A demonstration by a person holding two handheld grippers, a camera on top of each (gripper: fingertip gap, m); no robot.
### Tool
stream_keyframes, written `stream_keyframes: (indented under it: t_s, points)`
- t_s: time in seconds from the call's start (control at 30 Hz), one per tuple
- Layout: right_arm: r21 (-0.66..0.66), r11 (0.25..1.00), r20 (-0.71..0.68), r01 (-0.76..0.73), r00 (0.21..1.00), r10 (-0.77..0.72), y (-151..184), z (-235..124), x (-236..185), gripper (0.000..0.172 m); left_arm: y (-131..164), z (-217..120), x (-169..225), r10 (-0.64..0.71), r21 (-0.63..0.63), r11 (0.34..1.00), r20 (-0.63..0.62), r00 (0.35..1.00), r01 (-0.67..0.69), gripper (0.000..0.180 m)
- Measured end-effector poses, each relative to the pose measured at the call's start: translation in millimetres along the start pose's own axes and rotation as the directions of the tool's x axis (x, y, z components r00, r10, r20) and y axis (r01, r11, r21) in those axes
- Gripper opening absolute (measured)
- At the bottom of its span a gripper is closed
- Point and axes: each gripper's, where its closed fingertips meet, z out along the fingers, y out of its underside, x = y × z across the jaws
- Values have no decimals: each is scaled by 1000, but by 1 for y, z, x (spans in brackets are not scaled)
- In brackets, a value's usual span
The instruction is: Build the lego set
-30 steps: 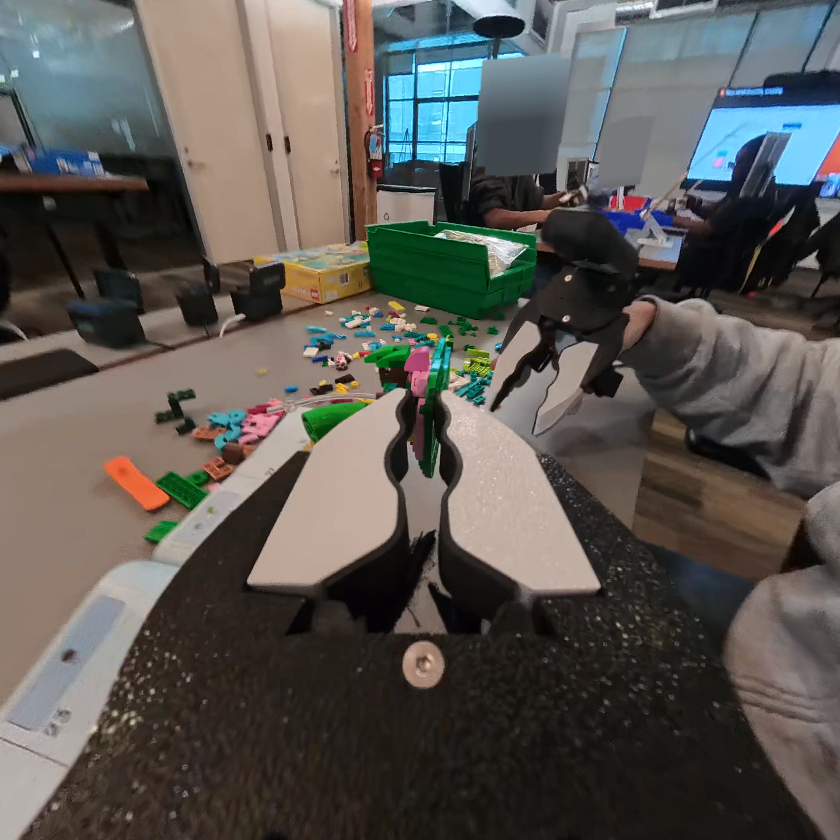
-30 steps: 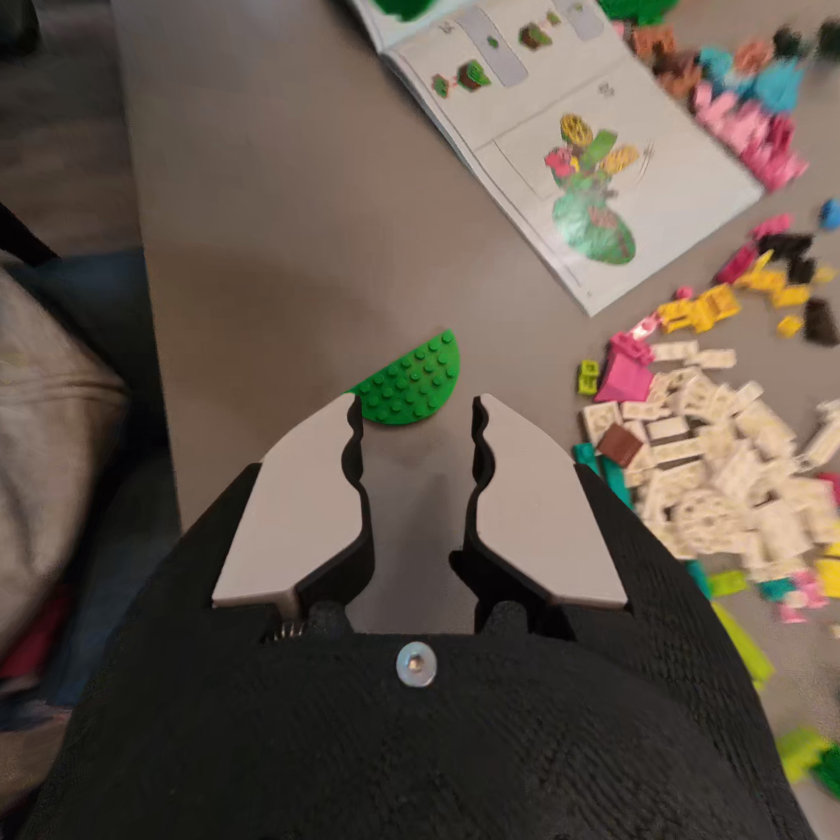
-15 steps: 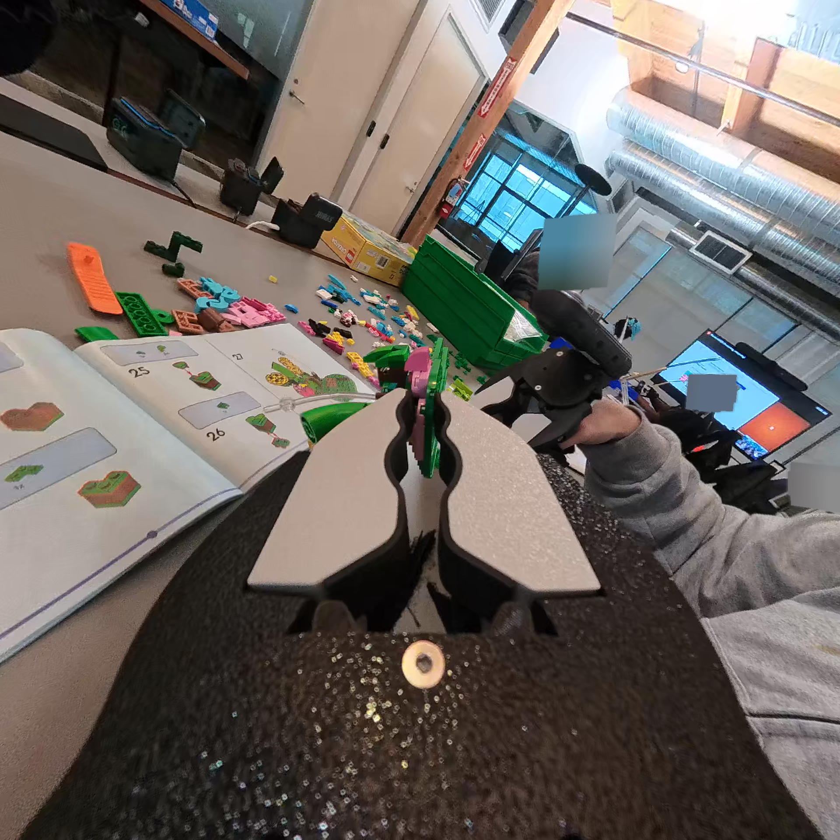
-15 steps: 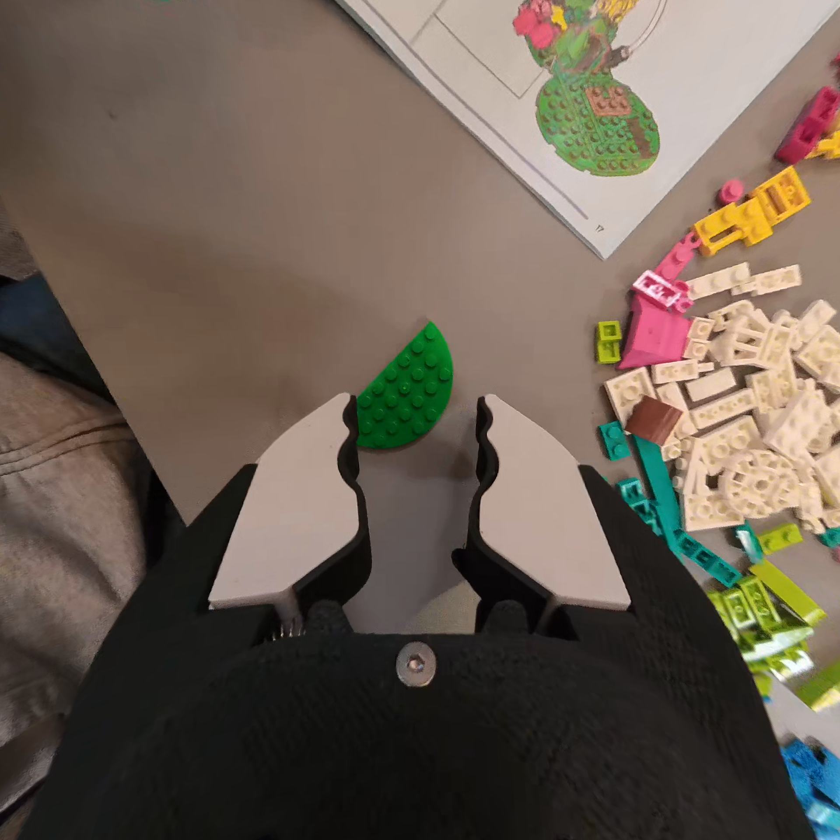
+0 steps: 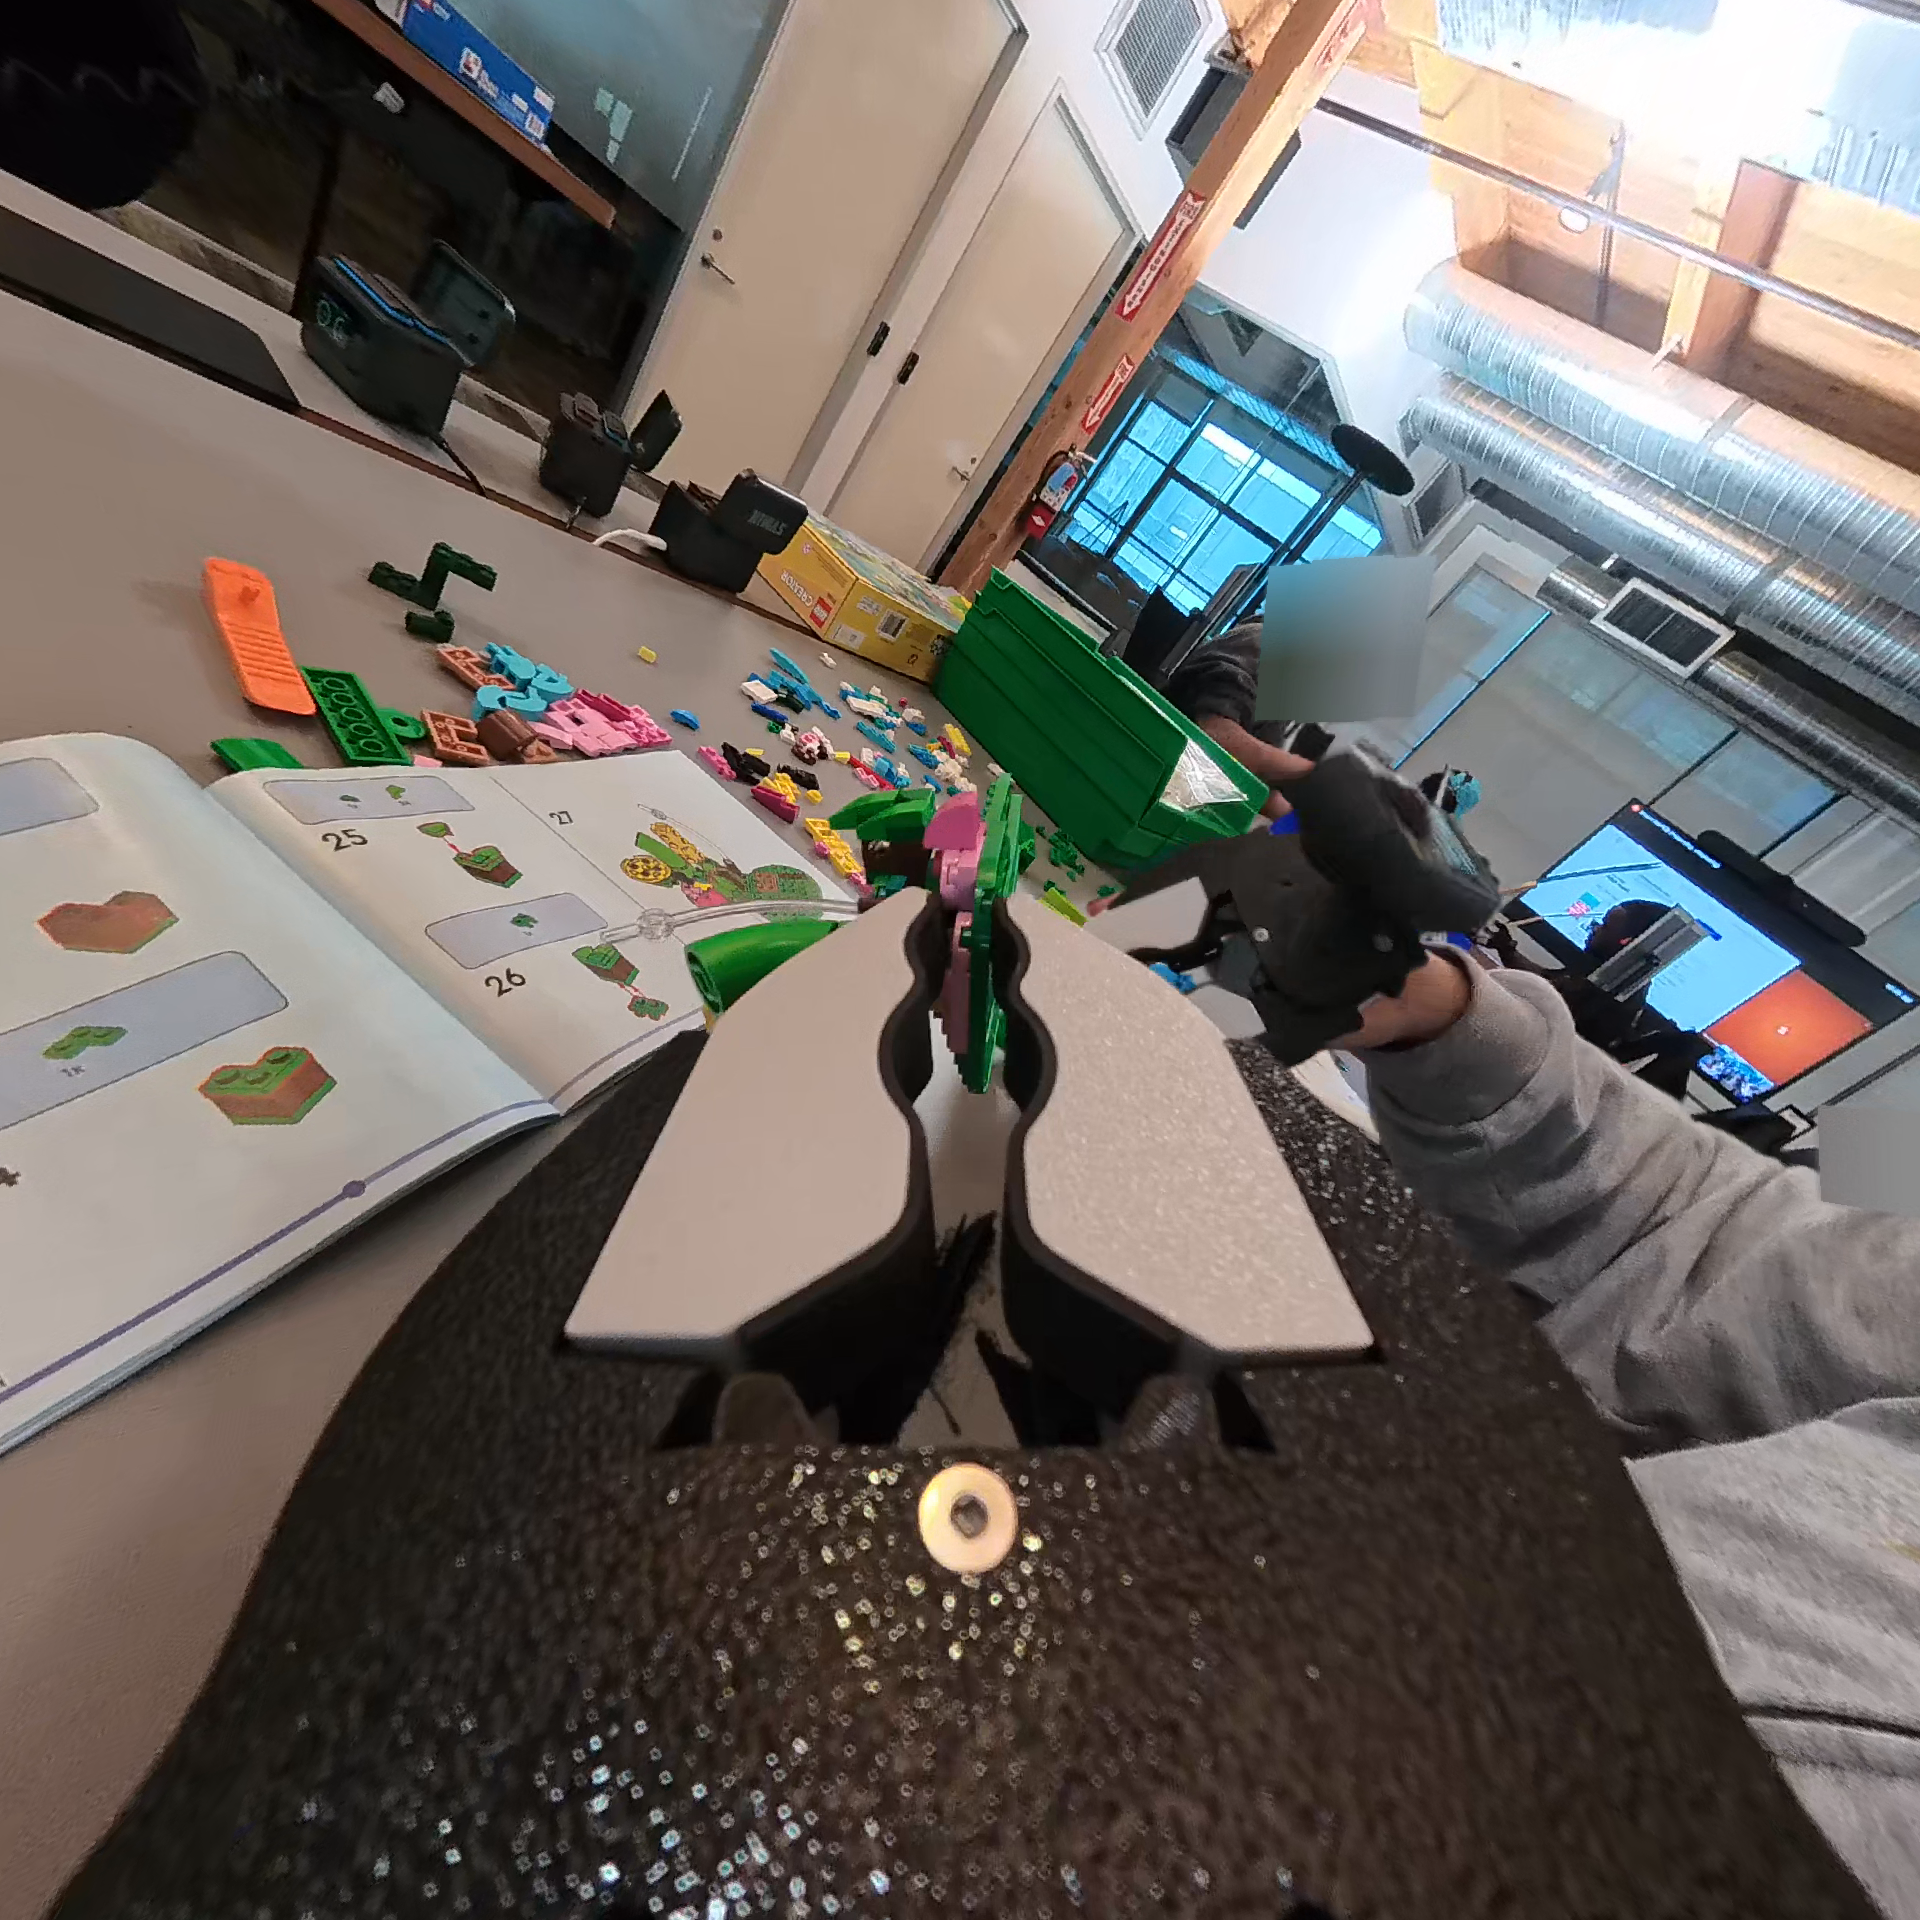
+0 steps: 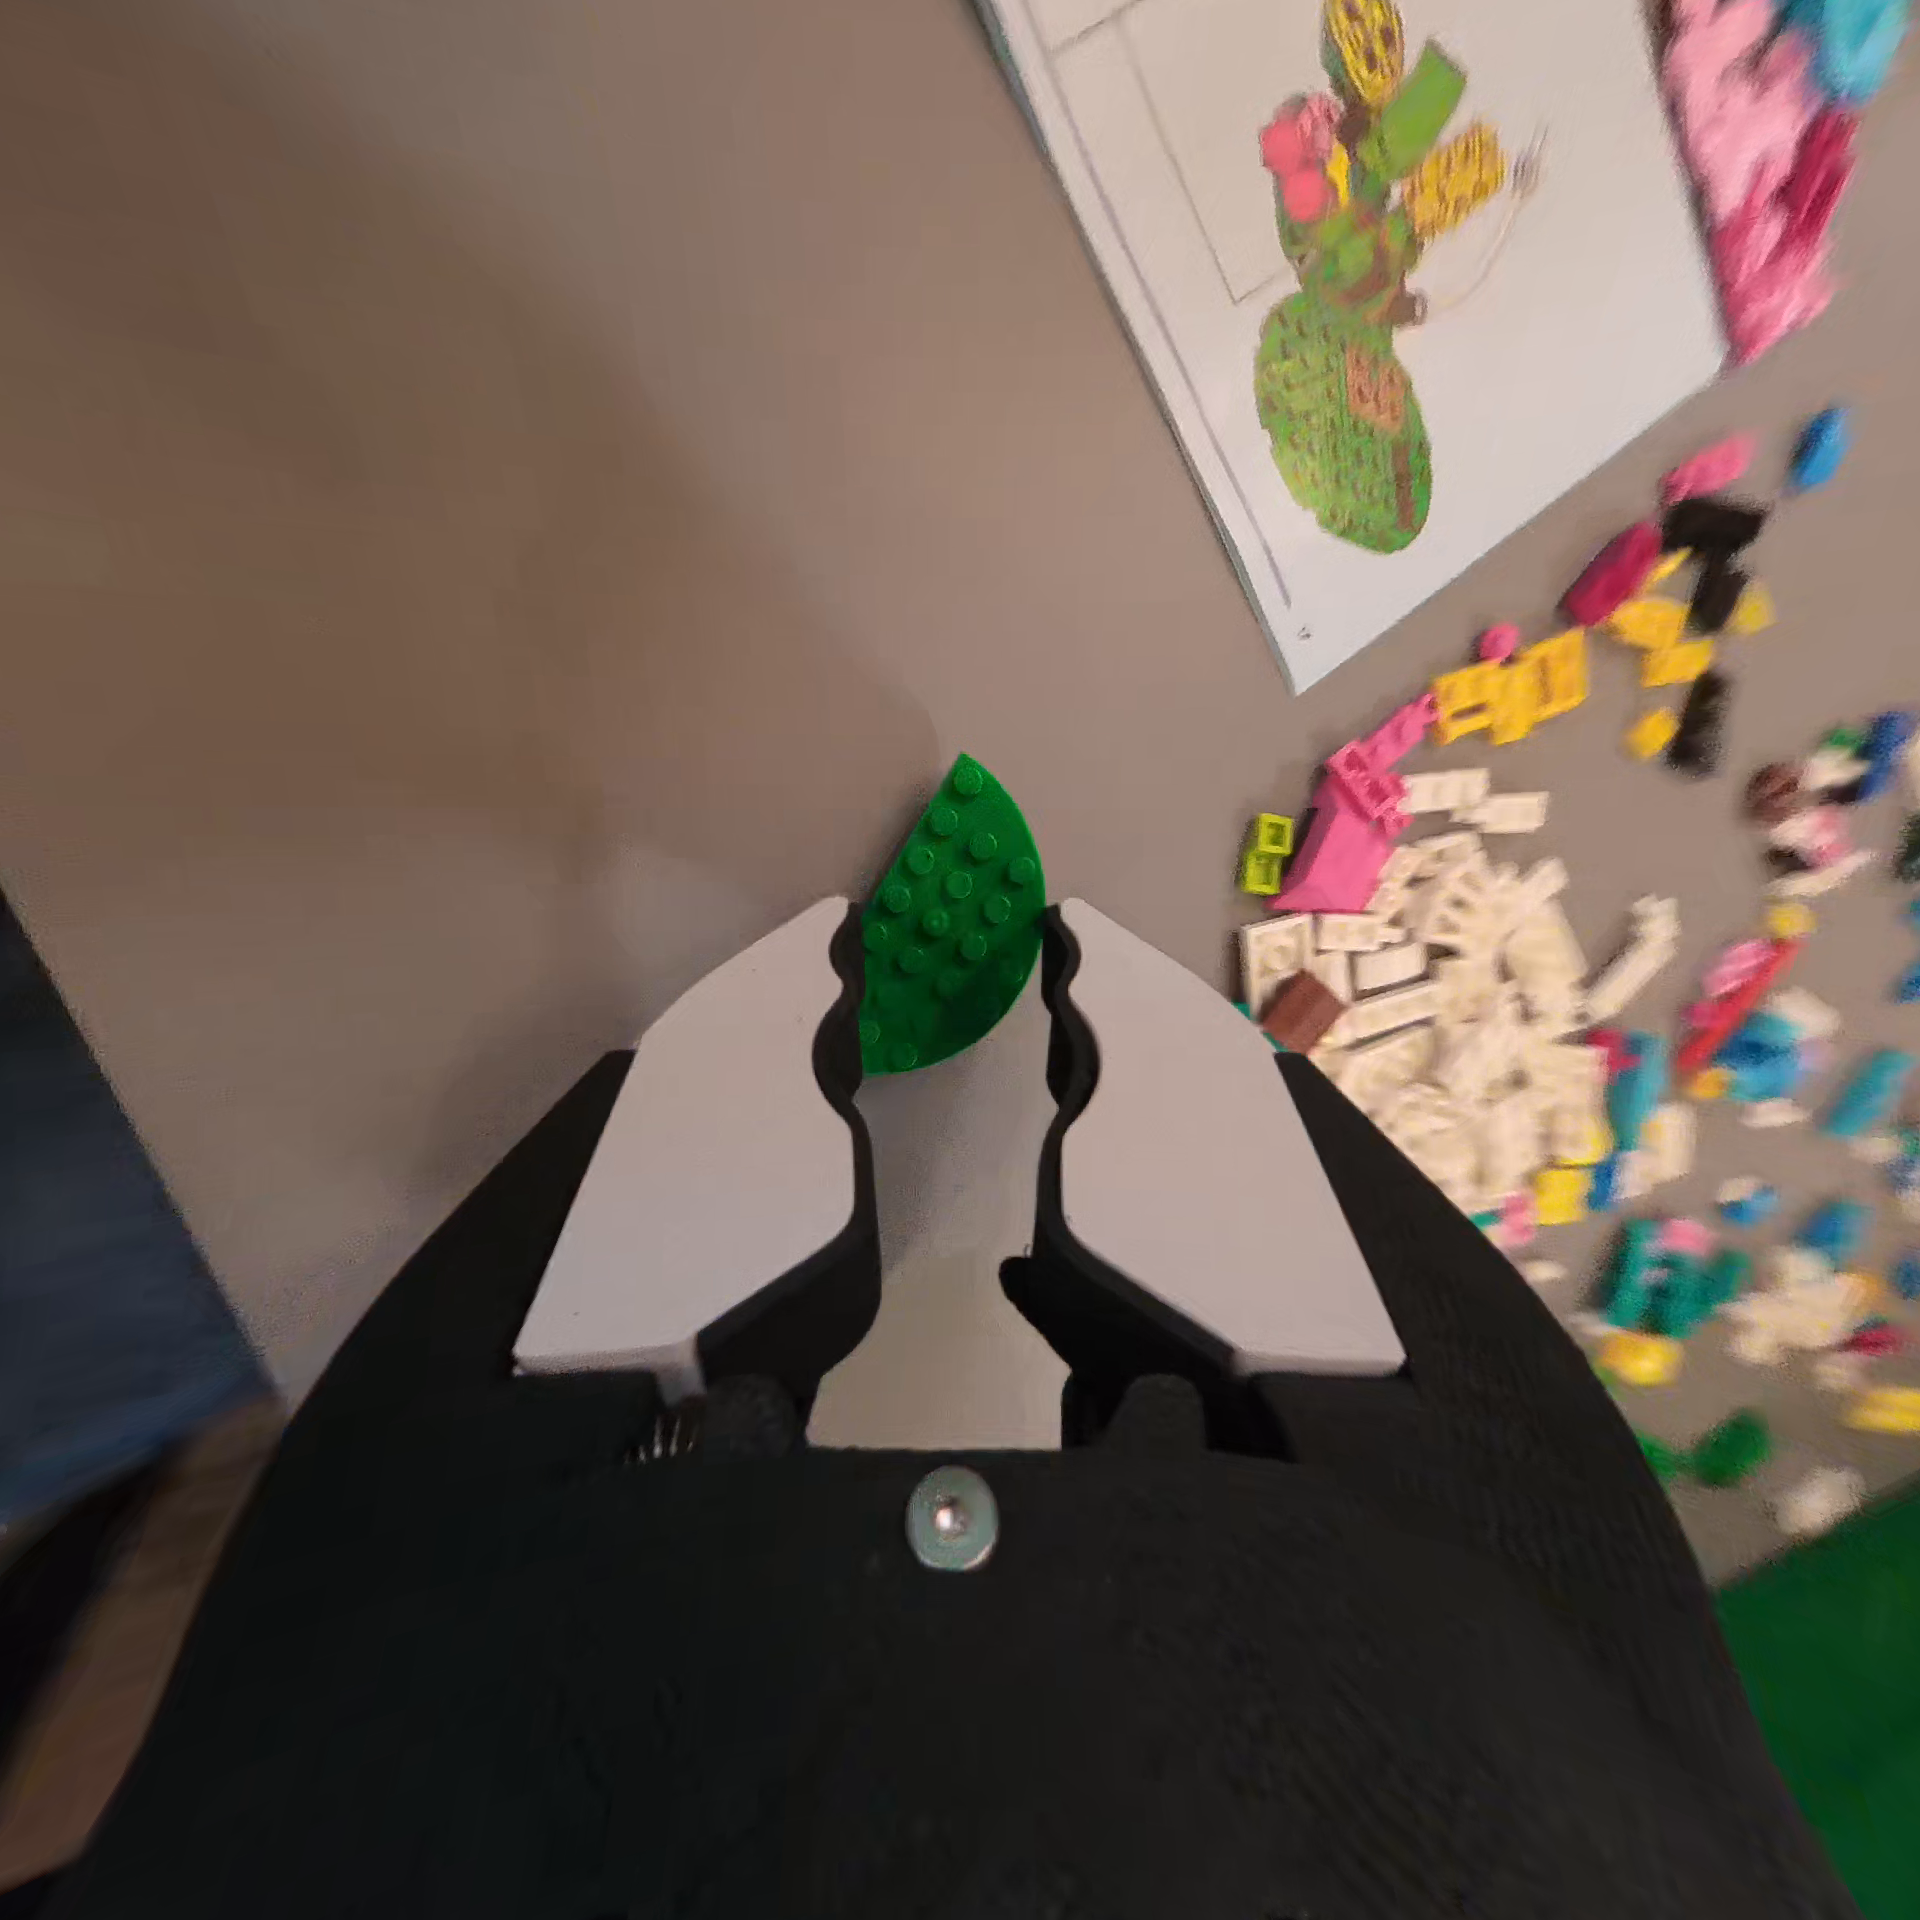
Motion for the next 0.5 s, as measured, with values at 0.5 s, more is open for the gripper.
stream_keyframes:
  t_s: [0.5]
  points:
    - [-18,933,-168,358,919,-356,47,-29,4,23,9,7,11,-11,-23,1000,-55,998,10,8]
